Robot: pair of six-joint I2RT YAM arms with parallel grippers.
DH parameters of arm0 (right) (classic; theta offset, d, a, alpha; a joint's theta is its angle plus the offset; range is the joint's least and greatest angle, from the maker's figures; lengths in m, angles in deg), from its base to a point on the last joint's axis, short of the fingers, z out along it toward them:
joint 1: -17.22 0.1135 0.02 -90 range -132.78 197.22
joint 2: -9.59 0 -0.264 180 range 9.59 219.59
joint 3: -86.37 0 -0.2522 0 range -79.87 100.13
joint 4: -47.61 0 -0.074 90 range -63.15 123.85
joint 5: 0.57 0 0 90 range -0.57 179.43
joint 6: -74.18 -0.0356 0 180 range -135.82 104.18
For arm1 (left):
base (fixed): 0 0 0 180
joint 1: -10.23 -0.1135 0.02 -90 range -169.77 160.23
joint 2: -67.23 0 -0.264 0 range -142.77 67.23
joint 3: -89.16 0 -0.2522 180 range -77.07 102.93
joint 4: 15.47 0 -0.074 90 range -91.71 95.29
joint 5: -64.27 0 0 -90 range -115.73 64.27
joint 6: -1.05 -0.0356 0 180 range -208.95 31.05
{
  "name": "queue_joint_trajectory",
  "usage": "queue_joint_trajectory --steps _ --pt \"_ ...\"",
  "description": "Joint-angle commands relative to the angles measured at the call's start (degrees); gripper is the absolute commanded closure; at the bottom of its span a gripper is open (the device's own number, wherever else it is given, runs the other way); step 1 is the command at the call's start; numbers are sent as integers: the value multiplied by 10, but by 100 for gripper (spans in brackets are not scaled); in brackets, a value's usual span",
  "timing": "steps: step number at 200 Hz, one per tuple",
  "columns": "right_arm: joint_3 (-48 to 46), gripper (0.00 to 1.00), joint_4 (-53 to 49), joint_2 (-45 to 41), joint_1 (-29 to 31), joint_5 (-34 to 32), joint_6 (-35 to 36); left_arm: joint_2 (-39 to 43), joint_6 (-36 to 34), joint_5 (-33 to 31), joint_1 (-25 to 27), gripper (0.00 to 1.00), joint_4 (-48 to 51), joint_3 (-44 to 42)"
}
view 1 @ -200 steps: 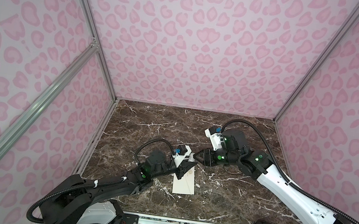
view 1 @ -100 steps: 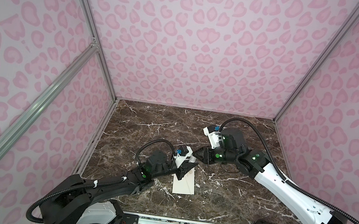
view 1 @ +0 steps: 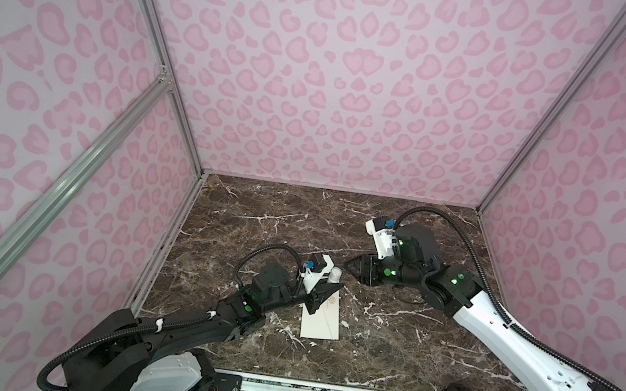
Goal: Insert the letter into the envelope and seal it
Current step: 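Open the right gripper and draw it back from the capped glue stick, then carry the glue stick with the left gripper beside the envelope and lower it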
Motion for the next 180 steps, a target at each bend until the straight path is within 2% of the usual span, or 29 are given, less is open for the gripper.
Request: queue_joint_trajectory --steps 1,69,93,139,180 --pt "-18 59 20 -14 -6 -45 5 16 3 -16 -1 96 -3 -7" --pt "-81 58 46 -29 -14 -82 17 74 36 -88 -18 96 134 -10" --pt "-112 57 76 -31 -17 -72 6 86 50 -141 -26 96 202 -1" --pt "-143 57 114 -14 -22 -41 -17 94 101 -188 -78 96 312 12" --pt "-144 57 106 2 -22 -34 -16 52 152 -209 -123 96 379 27"
